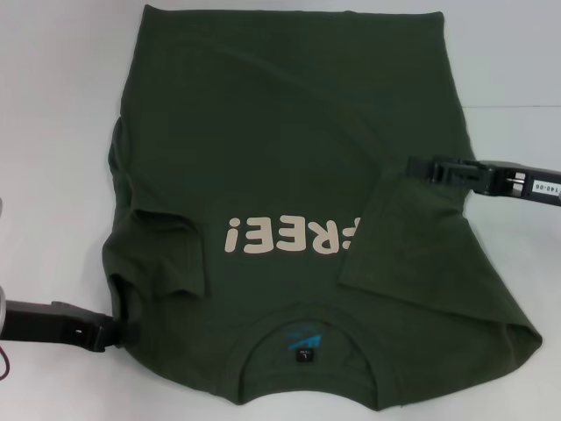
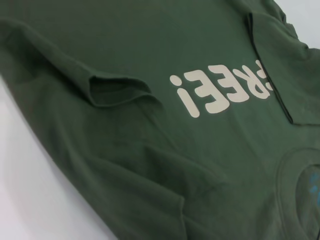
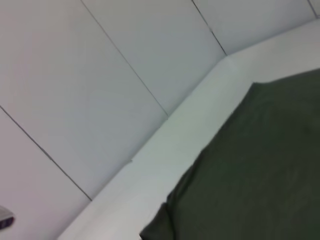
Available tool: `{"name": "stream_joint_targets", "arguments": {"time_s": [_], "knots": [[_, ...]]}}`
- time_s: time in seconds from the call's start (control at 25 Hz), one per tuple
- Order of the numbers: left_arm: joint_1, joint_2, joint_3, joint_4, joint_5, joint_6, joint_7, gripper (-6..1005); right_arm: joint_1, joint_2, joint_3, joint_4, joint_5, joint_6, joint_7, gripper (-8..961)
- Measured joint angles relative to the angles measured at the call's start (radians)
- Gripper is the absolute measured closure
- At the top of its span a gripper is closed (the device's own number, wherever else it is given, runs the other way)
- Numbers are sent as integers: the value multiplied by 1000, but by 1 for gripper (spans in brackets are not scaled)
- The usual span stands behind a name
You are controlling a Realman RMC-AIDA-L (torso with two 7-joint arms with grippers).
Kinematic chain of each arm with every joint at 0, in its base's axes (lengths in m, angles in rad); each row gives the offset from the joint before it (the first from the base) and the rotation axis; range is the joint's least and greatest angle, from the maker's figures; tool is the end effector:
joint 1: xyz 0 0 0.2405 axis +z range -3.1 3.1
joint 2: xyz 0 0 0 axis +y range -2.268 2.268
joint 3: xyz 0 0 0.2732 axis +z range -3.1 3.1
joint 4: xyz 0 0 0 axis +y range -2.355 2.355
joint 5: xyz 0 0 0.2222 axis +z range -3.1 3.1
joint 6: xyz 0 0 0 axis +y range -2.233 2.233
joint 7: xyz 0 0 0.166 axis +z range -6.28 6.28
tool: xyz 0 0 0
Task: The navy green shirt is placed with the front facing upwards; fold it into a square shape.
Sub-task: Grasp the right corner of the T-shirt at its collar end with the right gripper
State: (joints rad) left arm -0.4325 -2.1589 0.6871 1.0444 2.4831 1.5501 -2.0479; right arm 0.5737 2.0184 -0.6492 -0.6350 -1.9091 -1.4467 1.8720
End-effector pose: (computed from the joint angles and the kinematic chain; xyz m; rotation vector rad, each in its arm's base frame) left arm -0.3283 0.3283 -0.0075 -2.4907 -1.3571 -0.0979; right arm 0.2742 0.3965 0.0107 -2.4143 1.2359 0.8674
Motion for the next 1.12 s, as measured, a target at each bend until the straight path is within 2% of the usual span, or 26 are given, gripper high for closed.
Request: {"name": "stream_joint_targets", "arguments": {"time_s": [0.28,0.36,0.4,0.64,0.8,1.12], "knots": [[20,-3,-32,10,-5,6,-15,952,-35,-37,-2,-3,-87,-15,81,42],[21,-4,-42,11,-8,10,-15,952,-62,-57,2,-9,-107,-41,100,42],[21,-4,-45,10,-11,10,-15,952,-62,-57,2,-9,-107,-41,100,42],[23,-4,-53,5,-29,11,-12,951,-120,-91,6,-2,-132,-46,128,42],[20,-4,-53,4,-29,11,-10,953,-147,-100,13,1,-171,-39,158,45],[15,-3,-53,3,-29,2,-7,953,-152,-99,20,2,-230,-24,191,76]]}}
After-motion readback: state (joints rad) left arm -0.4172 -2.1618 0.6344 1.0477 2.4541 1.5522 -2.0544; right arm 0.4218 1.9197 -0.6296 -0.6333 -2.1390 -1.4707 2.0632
